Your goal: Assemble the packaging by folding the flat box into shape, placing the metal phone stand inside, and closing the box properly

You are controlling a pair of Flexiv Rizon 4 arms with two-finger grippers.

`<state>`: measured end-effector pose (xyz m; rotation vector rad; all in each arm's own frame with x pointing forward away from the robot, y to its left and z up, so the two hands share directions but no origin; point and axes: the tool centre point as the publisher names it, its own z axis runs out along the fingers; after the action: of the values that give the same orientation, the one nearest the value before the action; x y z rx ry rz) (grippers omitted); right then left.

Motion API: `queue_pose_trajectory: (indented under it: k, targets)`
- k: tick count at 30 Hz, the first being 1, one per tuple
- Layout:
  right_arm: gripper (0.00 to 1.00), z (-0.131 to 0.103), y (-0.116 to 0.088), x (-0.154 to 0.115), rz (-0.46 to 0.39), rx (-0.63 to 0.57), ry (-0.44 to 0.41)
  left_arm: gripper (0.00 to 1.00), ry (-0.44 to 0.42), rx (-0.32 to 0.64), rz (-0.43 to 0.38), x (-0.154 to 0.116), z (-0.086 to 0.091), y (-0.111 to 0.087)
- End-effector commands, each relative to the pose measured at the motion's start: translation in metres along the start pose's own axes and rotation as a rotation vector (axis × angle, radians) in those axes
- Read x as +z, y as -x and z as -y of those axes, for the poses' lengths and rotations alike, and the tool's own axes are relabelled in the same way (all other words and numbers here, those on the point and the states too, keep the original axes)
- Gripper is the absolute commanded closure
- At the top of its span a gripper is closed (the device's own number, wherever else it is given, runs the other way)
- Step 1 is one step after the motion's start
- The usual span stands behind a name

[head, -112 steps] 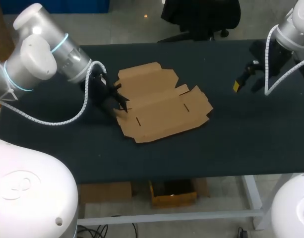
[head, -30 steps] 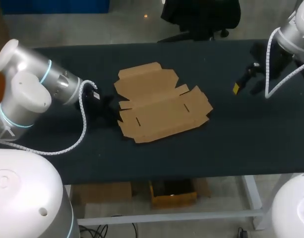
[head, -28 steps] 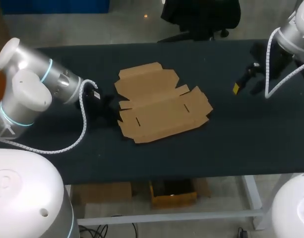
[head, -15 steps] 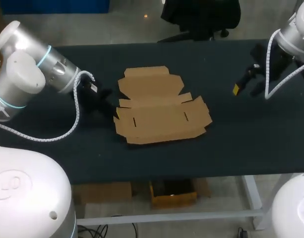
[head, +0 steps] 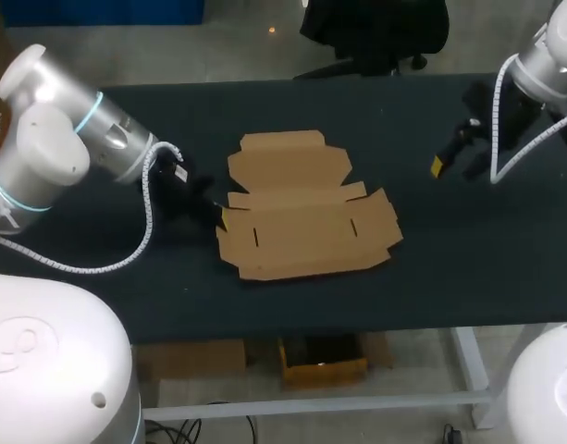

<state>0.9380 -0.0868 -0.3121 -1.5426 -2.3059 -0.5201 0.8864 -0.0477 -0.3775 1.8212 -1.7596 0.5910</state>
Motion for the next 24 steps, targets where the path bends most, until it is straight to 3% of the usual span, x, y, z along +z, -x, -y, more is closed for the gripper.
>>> queue_pose_trajectory:
  k: [1, 17, 18, 19, 20, 21, 24]
  targets:
    - [0.00, -0.001, -0.001, -0.002, -0.004, -0.001, -0.006, 1.00, -0.013, 0.019, -0.003, 0.000, -0.007, 0.002]
    - [0.00, 0.002, -0.003, -0.001, -0.004, 0.004, -0.004, 1.00, -0.007, 0.046, 0.007, 0.001, -0.001, 0.004]
    - [0.00, 0.002, -0.004, -0.001, -0.004, 0.003, -0.003, 0.90, -0.008, 0.042, 0.010, 0.001, 0.000, 0.005]
    - [0.00, 0.002, -0.004, -0.001, -0.004, 0.003, -0.004, 0.53, -0.008, 0.038, 0.012, 0.001, 0.000, 0.006]
    - [0.00, 0.002, -0.004, -0.001, -0.004, 0.003, -0.004, 0.09, -0.011, 0.031, 0.014, 0.001, 0.001, 0.007]
    - [0.00, 0.002, -0.004, -0.001, -0.004, 0.002, -0.004, 0.00, -0.012, 0.029, 0.013, 0.000, 0.001, 0.008]
    - [0.00, 0.002, -0.005, -0.002, -0.005, 0.002, -0.002, 0.00, -0.041, 0.015, 0.024, -0.010, -0.001, 0.008]
